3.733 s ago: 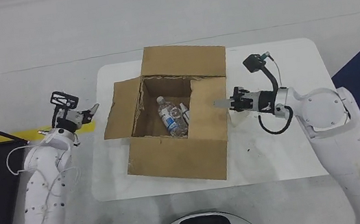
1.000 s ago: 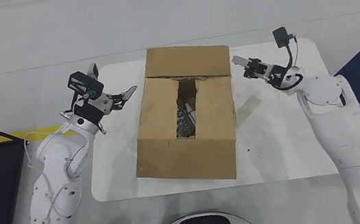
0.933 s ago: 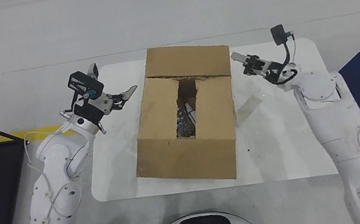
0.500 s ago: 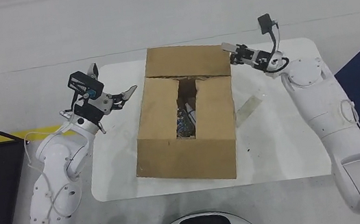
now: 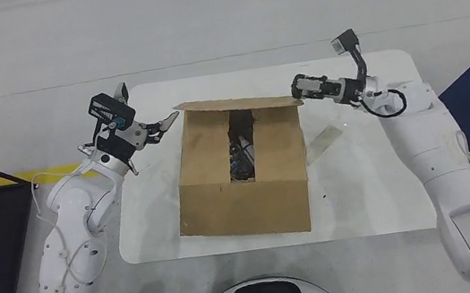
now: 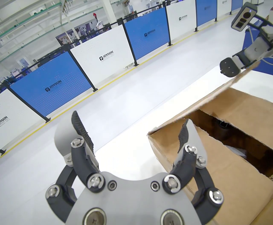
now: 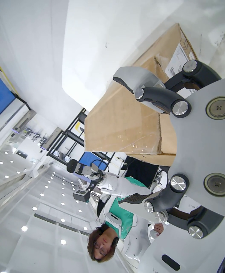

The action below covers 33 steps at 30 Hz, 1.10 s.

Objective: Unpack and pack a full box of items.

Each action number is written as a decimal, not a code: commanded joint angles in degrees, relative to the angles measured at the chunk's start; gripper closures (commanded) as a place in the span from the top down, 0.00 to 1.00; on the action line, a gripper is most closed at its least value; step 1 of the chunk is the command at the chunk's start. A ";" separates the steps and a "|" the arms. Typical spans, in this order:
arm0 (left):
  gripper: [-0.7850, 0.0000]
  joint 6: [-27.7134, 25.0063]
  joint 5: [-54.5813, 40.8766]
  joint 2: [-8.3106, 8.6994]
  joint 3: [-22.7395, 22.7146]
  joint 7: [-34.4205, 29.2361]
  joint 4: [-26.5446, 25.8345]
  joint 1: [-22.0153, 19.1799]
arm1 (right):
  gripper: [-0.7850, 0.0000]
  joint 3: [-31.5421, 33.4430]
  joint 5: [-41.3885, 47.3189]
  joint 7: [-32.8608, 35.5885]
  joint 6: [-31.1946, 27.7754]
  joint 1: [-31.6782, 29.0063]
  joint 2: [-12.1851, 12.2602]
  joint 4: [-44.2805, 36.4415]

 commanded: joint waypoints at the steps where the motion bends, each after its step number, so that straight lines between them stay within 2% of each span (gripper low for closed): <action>1: 1.00 0.00 0.00 0.00 0.00 0.00 0.00 0.00 | 1.00 -0.74 -1.35 2.51 2.57 -0.21 0.60 -1.01; 7: 1.00 0.00 0.00 0.00 0.00 0.00 0.00 0.00 | 1.00 -2.32 -3.58 5.55 5.62 0.29 1.62 -1.76; 14: 1.00 0.00 0.00 0.00 0.00 0.00 0.00 0.00 | 1.00 -2.62 -4.72 4.95 5.12 0.04 2.22 -3.94; 20: 1.00 0.23 3.52 0.32 -0.96 0.16 1.23 0.25 | 1.00 -3.67 -7.96 2.92 7.94 0.00 2.29 -7.29; 22: 1.00 -3.92 4.27 0.75 -2.01 0.80 2.29 0.47 | 1.00 -4.21 -8.74 2.22 8.87 0.12 2.23 -8.07; 28: 1.00 -24.17 6.33 2.88 -8.01 8.88 4.77 3.16 | 1.00 -6.38 -10.06 1.62 11.29 1.67 1.80 -8.29; 30: 1.00 -28.76 7.64 3.52 -9.94 11.91 5.06 4.37 | 1.00 -6.87 -10.05 1.47 11.75 2.31 1.67 -7.79; 33: 1.00 -32.65 10.55 4.30 -11.79 14.83 5.81 5.88 | 1.00 -7.47 -10.13 1.42 12.49 3.34 1.50 -6.95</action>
